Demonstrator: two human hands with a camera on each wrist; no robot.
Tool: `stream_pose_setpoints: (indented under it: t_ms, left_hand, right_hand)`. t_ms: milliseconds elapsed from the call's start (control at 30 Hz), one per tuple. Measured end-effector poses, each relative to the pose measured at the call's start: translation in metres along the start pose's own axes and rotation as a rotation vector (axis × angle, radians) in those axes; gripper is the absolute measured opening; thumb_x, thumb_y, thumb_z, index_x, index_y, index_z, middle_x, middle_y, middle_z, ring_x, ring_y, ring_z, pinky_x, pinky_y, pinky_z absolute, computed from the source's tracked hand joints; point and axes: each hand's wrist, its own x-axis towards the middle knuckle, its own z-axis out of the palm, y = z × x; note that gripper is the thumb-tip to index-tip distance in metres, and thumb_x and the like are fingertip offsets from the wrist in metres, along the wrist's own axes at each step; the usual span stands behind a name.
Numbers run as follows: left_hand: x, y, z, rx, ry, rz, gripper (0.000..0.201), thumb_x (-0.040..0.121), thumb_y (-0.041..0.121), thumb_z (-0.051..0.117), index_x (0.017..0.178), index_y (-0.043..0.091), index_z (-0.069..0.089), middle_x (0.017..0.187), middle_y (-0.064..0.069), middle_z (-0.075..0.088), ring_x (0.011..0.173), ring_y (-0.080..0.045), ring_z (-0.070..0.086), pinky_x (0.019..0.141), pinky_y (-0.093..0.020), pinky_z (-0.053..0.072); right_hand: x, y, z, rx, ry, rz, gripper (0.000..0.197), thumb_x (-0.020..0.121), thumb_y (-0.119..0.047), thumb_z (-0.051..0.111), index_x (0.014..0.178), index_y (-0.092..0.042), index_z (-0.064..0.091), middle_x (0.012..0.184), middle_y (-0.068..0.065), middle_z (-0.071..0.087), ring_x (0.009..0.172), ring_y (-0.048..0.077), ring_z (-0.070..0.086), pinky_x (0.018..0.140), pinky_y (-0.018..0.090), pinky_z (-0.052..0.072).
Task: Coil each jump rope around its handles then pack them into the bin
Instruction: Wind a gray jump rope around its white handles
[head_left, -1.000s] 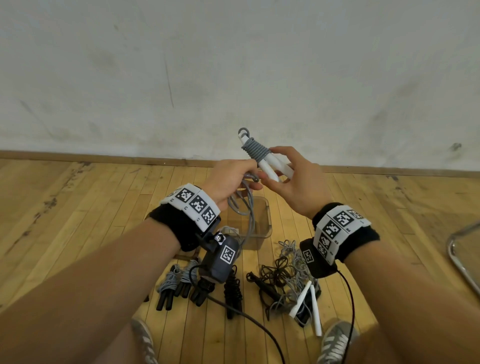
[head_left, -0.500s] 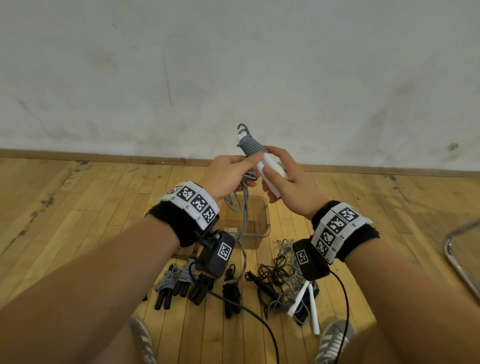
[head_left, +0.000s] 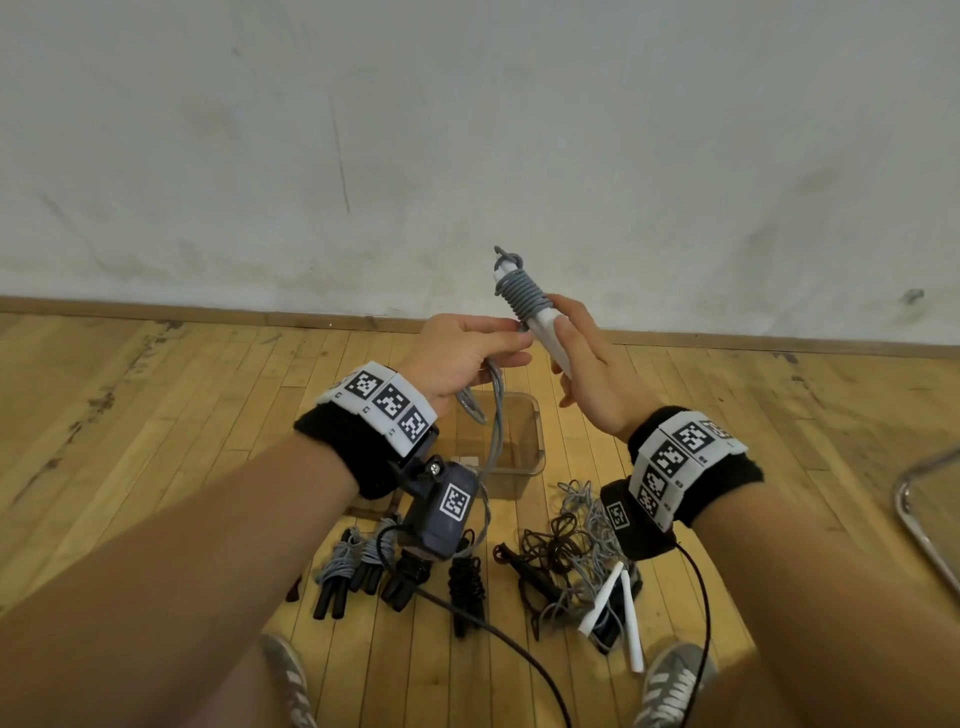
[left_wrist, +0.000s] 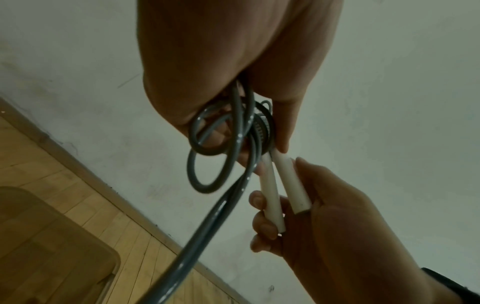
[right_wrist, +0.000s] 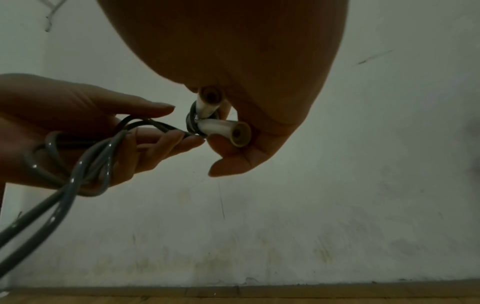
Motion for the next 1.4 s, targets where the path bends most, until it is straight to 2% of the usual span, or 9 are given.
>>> stream_pose_setpoints:
  t_ms: [200,333,433,533,767,1000,1133,1267,1400]
  left_hand:
    - [-0.002,-0.002,0.005,0.010,0.017,0.056,0.028,0.089,0.026,0.077,0.114,0.012,0.076,0.104,-0.002,0.079,0.095,-0.019,0.077,0.091,-0.033,0.053]
    - [-0.001,-0.002,0.006,-0.021,0.076,0.049,0.036,0.087,0.039,0.078,0.107,0.009,0.078,0.097,-0.003,0.080,0.085,-0.018,0.077,0.068,-0.019,0.055]
    - [0.001,-0.005,0.005,0.002,0.103,0.076,0.032,0.090,0.035,0.076,0.104,0.007,0.078,0.093,-0.006,0.080,0.080,-0.017,0.077,0.064,-0.018,0.054]
    - [0.001,-0.005,0.005,0.037,0.059,0.108,0.022,0.093,0.031,0.072,0.103,0.012,0.079,0.094,-0.004,0.080,0.082,-0.014,0.076,0.068,-0.020,0.055]
    - [0.001,-0.002,0.003,0.060,0.000,0.079,0.017,0.091,0.026,0.075,0.103,0.014,0.078,0.094,-0.003,0.080,0.075,-0.013,0.075,0.064,-0.017,0.054]
    - [0.002,-0.005,-0.001,0.324,-0.051,0.071,0.019,0.094,0.026,0.072,0.108,0.014,0.078,0.076,0.004,0.072,0.065,-0.003,0.063,0.063,-0.017,0.049]
    - [0.004,-0.005,-0.002,0.312,-0.015,0.086,0.017,0.097,0.030,0.067,0.103,0.021,0.081,0.072,0.005,0.068,0.077,-0.012,0.061,0.083,-0.035,0.053]
    - [0.005,-0.004,0.002,0.098,0.057,0.051,0.025,0.094,0.017,0.071,0.097,-0.007,0.075,0.058,0.001,0.057,0.051,-0.012,0.051,0.058,-0.030,0.047]
    - [0.002,0.002,0.006,-0.004,0.057,0.008,0.019,0.093,0.013,0.071,0.098,-0.005,0.076,0.072,-0.005,0.072,0.052,-0.012,0.046,0.052,-0.024,0.044]
  right_hand:
    - [0.000,-0.003,-0.001,-0.099,-0.018,-0.058,0.050,0.109,-0.043,0.030,0.158,-0.032,0.024,0.098,-0.014,0.058,0.091,0.013,0.060,0.090,0.051,0.056]
    - [0.000,-0.002,-0.001,-0.089,-0.042,-0.037,0.064,0.104,-0.051,0.044,0.160,-0.027,0.026,0.143,0.001,0.056,0.127,0.014,0.053,0.112,0.043,0.043]
    - [-0.002,-0.004,-0.004,-0.061,-0.002,-0.019,0.064,0.096,-0.044,0.065,0.152,-0.023,0.043,0.132,-0.005,0.061,0.116,0.011,0.059,0.096,0.027,0.051]
    - [-0.002,-0.005,-0.007,0.108,0.063,0.016,0.059,0.085,-0.038,0.080,0.138,-0.024,0.058,0.115,-0.004,0.069,0.094,0.014,0.070,0.076,0.029,0.061]
    - [-0.005,-0.004,-0.012,0.220,-0.075,0.035,0.022,0.095,-0.020,0.070,0.117,-0.013,0.068,0.094,0.007,0.077,0.083,0.020,0.077,0.070,0.025,0.059]
    - [0.003,0.008,-0.019,0.165,0.136,-0.004,0.047,0.092,-0.013,0.074,0.137,-0.018,0.061,0.101,0.002,0.075,0.079,0.020,0.076,0.073,0.042,0.064]
    - [0.002,0.007,-0.017,-0.010,0.152,-0.028,0.052,0.094,-0.022,0.071,0.143,-0.028,0.055,0.103,-0.008,0.072,0.068,0.008,0.072,0.062,0.019,0.057]
    - [0.003,0.007,-0.015,-0.149,0.212,-0.023,0.054,0.096,-0.027,0.067,0.147,-0.033,0.050,0.106,-0.011,0.068,0.079,0.008,0.066,0.063,0.009,0.042]
    - [0.004,0.008,-0.013,-0.276,0.212,-0.016,0.055,0.099,-0.034,0.062,0.151,-0.035,0.044,0.105,-0.010,0.065,0.084,0.011,0.062,0.060,0.010,0.038]
